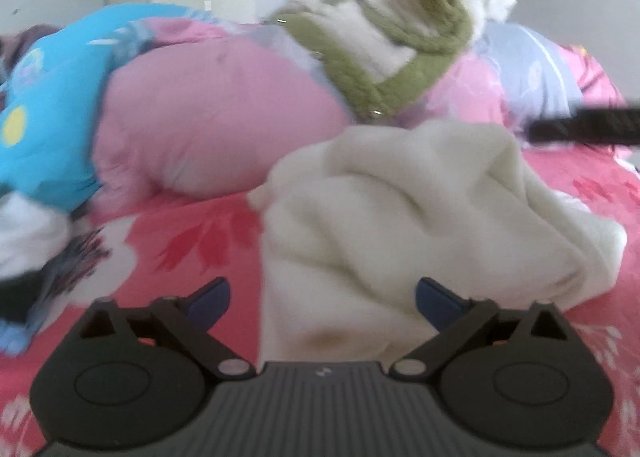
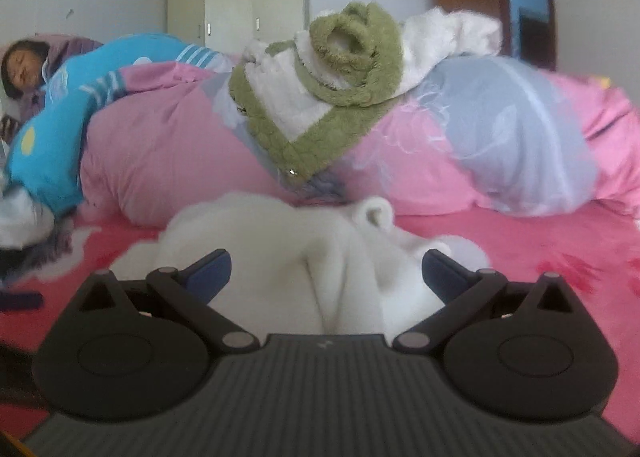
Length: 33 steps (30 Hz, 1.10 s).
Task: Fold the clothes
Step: 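Grasp the cream fleece garment with the left gripper while the right gripper grasps another edge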
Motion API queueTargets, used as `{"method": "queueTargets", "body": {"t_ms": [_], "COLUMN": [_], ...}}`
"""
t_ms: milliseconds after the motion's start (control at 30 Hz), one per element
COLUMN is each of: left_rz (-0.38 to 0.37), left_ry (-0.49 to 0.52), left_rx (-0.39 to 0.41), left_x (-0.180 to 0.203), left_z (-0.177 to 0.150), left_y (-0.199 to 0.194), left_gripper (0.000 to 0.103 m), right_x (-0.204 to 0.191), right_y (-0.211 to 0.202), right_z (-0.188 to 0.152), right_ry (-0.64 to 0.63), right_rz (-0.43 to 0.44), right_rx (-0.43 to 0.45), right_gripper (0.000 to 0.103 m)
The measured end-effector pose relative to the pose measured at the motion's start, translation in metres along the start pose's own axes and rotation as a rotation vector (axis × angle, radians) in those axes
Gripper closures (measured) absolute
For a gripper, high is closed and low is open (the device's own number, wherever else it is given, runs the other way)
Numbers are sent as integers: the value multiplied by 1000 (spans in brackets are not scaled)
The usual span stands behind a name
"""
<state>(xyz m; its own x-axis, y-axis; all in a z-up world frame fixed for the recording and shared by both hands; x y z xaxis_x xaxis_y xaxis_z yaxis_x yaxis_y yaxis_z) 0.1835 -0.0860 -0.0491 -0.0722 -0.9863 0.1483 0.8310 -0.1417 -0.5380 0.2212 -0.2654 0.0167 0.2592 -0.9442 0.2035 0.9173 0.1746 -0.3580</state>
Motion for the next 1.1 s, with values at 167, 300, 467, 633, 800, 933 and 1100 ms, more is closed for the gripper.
{"method": "queueTargets", "body": {"t_ms": [167, 300, 467, 633, 800, 933, 1100], "left_rz": [-25, -16, -15, -40, -75, -130, -171], "left_ry": [77, 119, 146, 157, 189, 191, 184], "left_rx": [-38, -22, 10, 29, 33, 37, -11], "left_x": [20, 27, 28, 30, 33, 29, 20], "left_z": [-6, -11, -13, -12, -27, -46, -81], "left_y": [31, 34, 19, -9, -50, -95, -133], "left_gripper": [33, 51, 86, 94, 94, 94, 94], "right_x": [0, 0, 1, 5, 3, -2, -12], "right_y": [47, 84, 104, 74, 24, -24, -88], "right_z": [6, 10, 14, 15, 11, -4, -35], "right_ry": [30, 55, 78, 84, 67, 74, 100], "right_rz": [67, 120, 168, 196, 240, 284, 343], "right_rx": [-59, -106, -132, -121, -92, -85, -93], "right_gripper": [6, 32, 69, 84, 85, 85, 87]}}
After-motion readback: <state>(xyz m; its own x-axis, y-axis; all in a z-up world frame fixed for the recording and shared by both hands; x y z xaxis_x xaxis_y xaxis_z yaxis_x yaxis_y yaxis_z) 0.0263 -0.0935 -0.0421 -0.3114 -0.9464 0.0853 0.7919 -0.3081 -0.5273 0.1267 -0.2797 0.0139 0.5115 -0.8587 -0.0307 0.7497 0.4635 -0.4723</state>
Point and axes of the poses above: each gripper's, at about its wrist camera, not at the fingertips, and y roughly the way its jaws point, x to its right, z to its top, the point moved 8 cm from there along y, roughly the way its jaws point, and after that the axes turned 15 degrees about -y, right-handed, at the moved point
